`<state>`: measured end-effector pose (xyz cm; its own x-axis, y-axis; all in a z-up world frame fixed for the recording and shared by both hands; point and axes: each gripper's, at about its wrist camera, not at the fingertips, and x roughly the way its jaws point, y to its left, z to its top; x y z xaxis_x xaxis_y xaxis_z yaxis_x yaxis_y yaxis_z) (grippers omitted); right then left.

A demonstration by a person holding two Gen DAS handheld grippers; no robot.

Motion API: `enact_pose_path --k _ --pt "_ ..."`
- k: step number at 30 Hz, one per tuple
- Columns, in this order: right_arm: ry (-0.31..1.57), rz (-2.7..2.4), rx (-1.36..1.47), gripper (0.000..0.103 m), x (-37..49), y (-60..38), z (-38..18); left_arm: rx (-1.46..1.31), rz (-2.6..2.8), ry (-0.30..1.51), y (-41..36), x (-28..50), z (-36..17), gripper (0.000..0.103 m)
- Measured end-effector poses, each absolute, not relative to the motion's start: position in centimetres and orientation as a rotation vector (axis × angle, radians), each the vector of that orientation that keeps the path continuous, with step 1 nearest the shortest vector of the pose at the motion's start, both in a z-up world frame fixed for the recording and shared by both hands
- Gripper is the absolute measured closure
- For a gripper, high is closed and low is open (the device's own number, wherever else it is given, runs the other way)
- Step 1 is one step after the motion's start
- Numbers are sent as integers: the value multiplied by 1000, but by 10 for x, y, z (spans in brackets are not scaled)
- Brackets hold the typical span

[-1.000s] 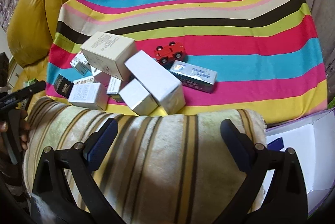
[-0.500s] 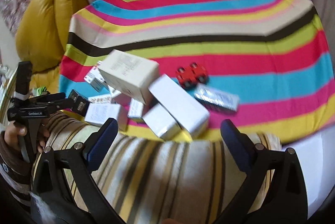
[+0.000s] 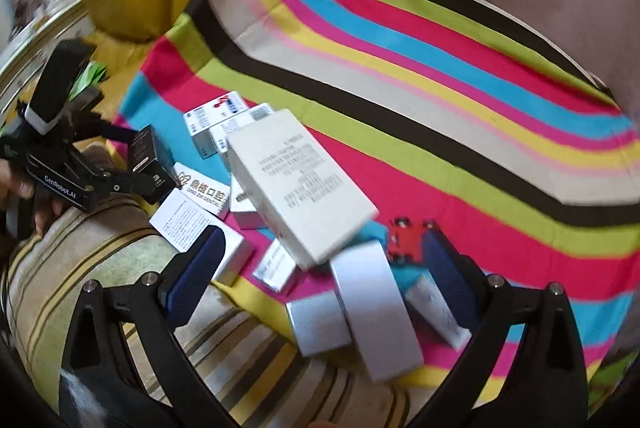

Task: Organize rigid objects
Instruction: 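Grasp the black DORMI box with the left tool while the right tool grasps a white box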

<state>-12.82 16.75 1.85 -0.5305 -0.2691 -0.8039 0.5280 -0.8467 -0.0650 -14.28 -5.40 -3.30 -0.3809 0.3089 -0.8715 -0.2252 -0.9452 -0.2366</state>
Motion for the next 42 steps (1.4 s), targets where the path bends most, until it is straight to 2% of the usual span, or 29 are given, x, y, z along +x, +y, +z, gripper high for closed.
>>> enact_pose_path --k 6,12,14,19,25,34,42 --pt "429 -2281 1210 4 -158 160 8 -1537 2363 -118 -56 -144 -36 14" --pt "399 -2228 1238 5 -179 155 -6 -1522 2371 -98 -57 -140 -36 15" --pt "370 -2205 1250 19 -183 155 -10 -1516 2376 -86 -60 -139 -38 15" --pt "356 -2163 1285 46 -183 150 -19 -1503 2391 -76 -67 -132 -33 16" --pt "286 -2215 1231 46 -176 156 -9 -1469 2449 -56 -70 -126 -27 16" --pt "0 -2299 1130 46 -153 183 16 -1397 2626 -8 -67 -108 -6 16" --pt "-102 -2382 1094 46 -117 209 24 -1316 2730 -29 -55 -92 13 16"
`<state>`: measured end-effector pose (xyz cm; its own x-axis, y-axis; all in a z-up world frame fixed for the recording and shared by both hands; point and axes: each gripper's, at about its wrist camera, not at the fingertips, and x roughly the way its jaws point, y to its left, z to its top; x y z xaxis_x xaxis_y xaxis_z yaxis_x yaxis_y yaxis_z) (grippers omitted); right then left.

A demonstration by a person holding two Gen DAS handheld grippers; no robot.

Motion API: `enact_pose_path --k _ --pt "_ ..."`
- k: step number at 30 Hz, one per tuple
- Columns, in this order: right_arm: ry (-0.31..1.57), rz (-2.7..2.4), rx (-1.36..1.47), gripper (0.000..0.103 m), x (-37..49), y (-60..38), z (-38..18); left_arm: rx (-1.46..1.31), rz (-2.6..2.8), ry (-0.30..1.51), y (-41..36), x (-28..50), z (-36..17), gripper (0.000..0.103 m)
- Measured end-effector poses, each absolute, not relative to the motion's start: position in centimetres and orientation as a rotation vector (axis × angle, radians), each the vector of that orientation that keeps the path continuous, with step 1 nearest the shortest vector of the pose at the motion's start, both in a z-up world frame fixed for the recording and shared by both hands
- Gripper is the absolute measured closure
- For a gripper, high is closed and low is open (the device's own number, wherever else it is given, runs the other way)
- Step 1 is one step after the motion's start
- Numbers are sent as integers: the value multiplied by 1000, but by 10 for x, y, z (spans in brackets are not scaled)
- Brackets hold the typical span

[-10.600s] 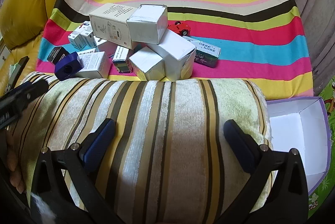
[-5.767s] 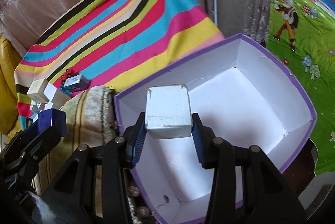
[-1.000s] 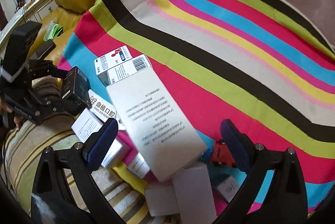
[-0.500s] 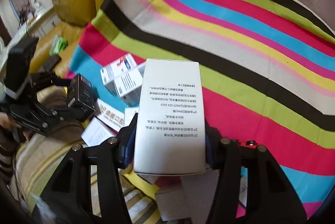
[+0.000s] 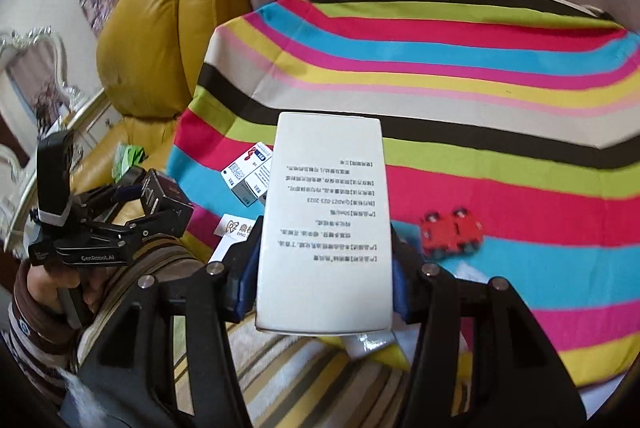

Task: Organize rigid objects
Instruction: 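Grasp the black DORMI box with the left tool while the right tool grasps a white box, then carry both boxes to the storage box and open both tools to drop them in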

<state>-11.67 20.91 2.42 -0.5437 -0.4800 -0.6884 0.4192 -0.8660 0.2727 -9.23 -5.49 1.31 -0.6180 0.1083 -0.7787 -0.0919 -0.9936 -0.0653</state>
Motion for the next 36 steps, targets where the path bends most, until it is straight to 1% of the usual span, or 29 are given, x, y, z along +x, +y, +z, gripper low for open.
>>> enact_pose_path --k 3,18,36 --pt "-157 -2410 1087 46 -103 224 27 -1300 2739 -34 -43 -83 16 16" --pt "-290 -2499 1131 46 -44 292 19 -1237 2670 -63 41 -46 26 16" --pt "-406 -2696 1264 46 16 403 9 -1118 2500 55 148 -21 37 16"
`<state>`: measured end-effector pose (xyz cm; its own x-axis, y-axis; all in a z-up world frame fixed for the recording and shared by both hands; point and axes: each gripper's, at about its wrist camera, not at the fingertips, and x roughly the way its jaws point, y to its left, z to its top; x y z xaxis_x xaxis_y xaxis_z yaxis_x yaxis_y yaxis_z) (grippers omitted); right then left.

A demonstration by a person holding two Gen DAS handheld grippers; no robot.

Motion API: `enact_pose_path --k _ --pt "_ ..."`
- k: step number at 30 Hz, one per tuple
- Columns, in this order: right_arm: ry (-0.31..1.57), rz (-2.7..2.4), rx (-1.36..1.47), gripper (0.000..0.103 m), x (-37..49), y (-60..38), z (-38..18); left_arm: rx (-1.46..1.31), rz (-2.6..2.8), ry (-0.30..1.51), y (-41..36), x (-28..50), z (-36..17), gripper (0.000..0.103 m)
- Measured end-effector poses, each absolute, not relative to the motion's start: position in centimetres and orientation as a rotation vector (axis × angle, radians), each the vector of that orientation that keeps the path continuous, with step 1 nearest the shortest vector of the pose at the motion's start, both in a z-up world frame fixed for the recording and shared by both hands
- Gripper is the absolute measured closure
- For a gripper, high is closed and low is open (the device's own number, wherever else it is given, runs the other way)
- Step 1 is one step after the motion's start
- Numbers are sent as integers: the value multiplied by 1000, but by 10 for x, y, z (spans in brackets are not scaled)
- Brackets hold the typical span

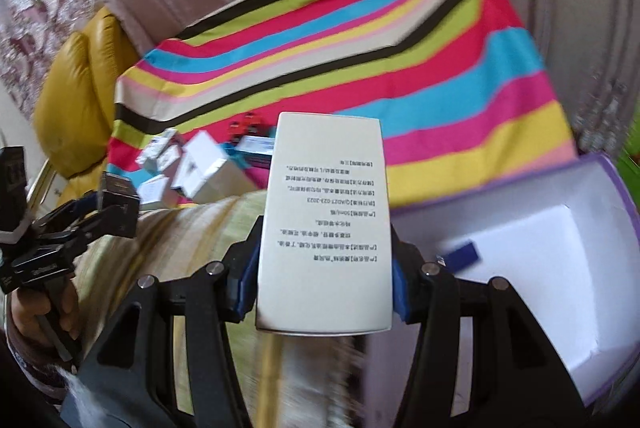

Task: Organize rigid objects
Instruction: 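Carry both boxes to the storage box and open both tools to drop them in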

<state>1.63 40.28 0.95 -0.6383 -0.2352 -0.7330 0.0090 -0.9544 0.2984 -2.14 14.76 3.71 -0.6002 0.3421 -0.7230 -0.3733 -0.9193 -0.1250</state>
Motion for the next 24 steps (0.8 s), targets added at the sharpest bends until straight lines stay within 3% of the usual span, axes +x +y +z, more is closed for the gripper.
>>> enact_pose_path --k 7,24 --pt "-483 -2761 1377 46 39 448 -4 -1090 2399 123 198 -9 39 16" --pt "-469 -2942 1542 46 69 497 -13 -1010 2147 345 310 34 36 16"
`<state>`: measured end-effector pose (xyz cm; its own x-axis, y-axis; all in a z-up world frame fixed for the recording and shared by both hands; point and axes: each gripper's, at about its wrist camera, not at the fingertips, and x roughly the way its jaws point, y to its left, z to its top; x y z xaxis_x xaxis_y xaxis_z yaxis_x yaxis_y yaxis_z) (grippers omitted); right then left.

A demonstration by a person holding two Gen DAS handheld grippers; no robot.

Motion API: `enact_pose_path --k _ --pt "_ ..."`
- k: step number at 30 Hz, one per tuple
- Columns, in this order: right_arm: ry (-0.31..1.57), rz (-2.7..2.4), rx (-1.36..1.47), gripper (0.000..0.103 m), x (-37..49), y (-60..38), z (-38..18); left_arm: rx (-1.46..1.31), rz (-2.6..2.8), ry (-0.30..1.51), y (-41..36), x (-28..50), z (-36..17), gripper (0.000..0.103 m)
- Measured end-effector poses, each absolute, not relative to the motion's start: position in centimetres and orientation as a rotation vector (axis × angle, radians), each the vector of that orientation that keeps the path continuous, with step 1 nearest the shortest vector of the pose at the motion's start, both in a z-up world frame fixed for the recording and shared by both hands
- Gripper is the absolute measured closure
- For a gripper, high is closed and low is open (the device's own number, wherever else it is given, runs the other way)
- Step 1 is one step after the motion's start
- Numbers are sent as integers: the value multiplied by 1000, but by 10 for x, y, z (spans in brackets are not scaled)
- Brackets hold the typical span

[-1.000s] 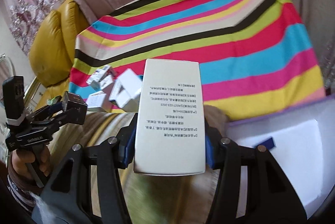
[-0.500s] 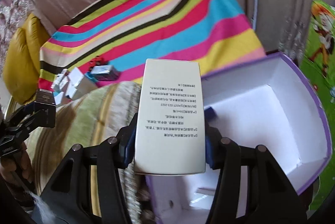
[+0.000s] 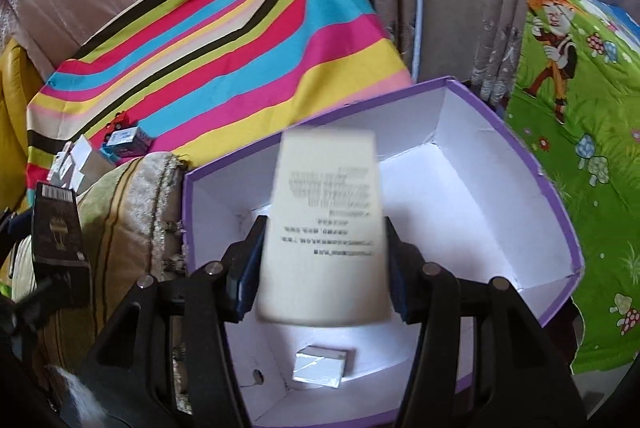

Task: Organize rigid objects
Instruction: 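Carry both boxes to the storage box and open both tools to drop them in, then move both tools back from the storage box to the pile of boxes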

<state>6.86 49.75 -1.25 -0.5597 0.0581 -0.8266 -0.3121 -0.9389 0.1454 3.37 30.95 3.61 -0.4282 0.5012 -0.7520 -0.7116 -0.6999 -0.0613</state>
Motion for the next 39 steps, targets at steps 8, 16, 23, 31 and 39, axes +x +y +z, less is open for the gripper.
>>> enact_pose_path --k 8,16,23,31,39 --pt "408 2549 -1326 24 72 504 -11 -1046 2086 341 324 35 31 13" --pt "394 2559 -1346 23 69 497 -12 -1102 2125 160 298 20 30 13" --pt "379 2563 -1351 23 68 490 -9 -1130 2202 86 269 9 31 13" --pt "257 2633 -1383 23 57 450 -4 -1161 2256 -10 228 -2 30 13" --pt "300 2772 -1454 23 46 402 1 -1209 2356 -157 179 -10 23 13"
